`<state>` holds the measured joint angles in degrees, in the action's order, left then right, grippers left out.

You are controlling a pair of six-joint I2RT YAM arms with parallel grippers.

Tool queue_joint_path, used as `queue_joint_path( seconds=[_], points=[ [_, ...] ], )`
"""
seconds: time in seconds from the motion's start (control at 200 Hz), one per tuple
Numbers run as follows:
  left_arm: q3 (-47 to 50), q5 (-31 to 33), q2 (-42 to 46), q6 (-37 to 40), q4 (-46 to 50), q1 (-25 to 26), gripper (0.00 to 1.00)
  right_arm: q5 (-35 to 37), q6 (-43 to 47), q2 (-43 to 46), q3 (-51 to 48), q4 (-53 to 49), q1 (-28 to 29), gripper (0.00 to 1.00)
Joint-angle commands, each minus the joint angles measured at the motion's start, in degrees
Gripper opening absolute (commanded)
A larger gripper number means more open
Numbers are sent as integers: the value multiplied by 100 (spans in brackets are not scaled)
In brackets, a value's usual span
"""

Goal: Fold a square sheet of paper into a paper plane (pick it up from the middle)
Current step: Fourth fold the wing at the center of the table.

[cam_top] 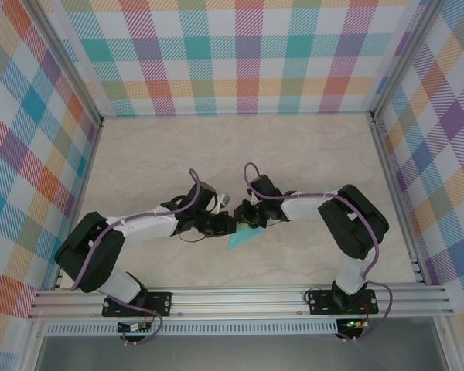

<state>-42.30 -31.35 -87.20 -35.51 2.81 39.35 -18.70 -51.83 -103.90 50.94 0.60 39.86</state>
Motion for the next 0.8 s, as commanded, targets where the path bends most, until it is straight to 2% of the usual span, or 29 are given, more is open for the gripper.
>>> queue_joint_path(
  seconds=[0.0, 0.27, 0.55, 0.795],
  points=[
    [-110, 42, -359, -196, -382, 37, 15, 422, -70, -223, -255, -733, 41, 26],
    [-37, 271, -1006, -275, -721, 54, 14, 254, -174, -254, -229, -534, 40, 26],
    [233, 1052, -1293, -167, -15, 99, 7, 287, -126, -157, -9, -749, 31, 26],
    [499, 1175, -1408, -165, -55, 99, 4, 393, -27, 536, 234, -1055, -48, 26]
  ],
)
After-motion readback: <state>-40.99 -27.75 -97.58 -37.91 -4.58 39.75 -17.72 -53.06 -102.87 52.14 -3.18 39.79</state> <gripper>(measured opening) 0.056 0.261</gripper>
